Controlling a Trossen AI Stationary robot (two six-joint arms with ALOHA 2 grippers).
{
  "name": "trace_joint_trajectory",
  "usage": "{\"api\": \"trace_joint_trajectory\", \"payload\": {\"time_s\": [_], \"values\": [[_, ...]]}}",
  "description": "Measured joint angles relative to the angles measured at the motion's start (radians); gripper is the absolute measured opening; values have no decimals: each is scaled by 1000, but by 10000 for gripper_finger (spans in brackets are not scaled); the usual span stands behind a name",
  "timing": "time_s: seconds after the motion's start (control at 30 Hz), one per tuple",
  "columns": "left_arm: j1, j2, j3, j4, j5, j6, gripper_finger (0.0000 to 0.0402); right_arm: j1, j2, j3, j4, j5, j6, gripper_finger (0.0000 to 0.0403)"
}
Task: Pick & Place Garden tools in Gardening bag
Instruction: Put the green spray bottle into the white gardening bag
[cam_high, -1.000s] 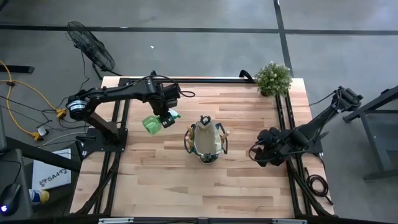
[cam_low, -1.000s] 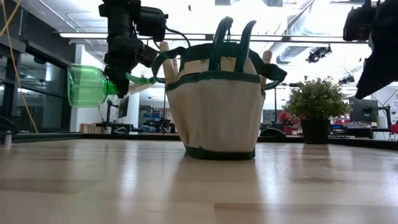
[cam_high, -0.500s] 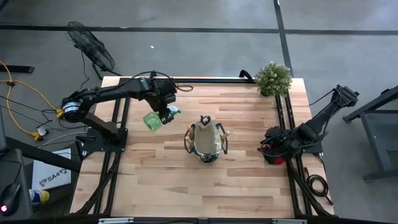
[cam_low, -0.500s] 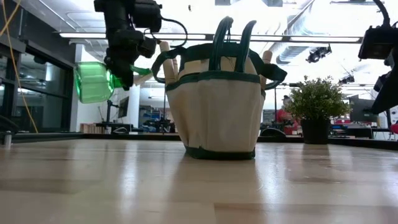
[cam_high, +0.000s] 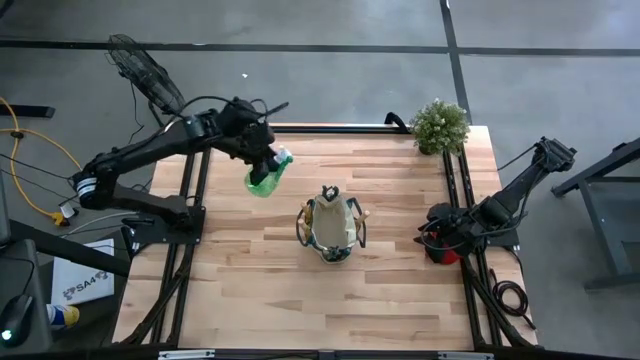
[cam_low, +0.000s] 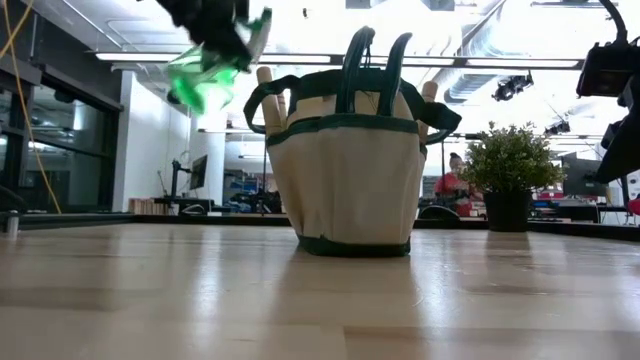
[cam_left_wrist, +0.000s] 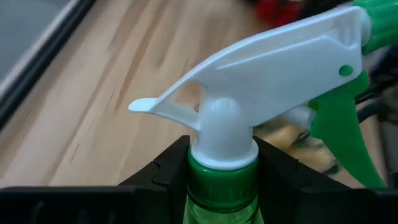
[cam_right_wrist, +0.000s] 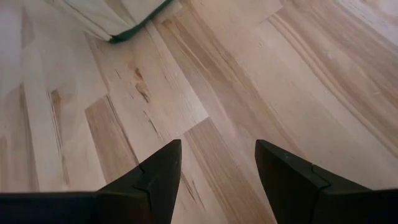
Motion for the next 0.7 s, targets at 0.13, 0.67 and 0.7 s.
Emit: {"api": "trace_joint_trajectory", "payload": {"time_s": [0.13,0.67,0.7], "values": [[-44,-18,-1,168,109,21,133,0,0,0,0,0,0,197],[-244,99,-1,680,202,54,133,0,0,0,0,0,0,197],[-252,113,-1,705,202,54,133,0,0,0,0,0,0,197]]}}
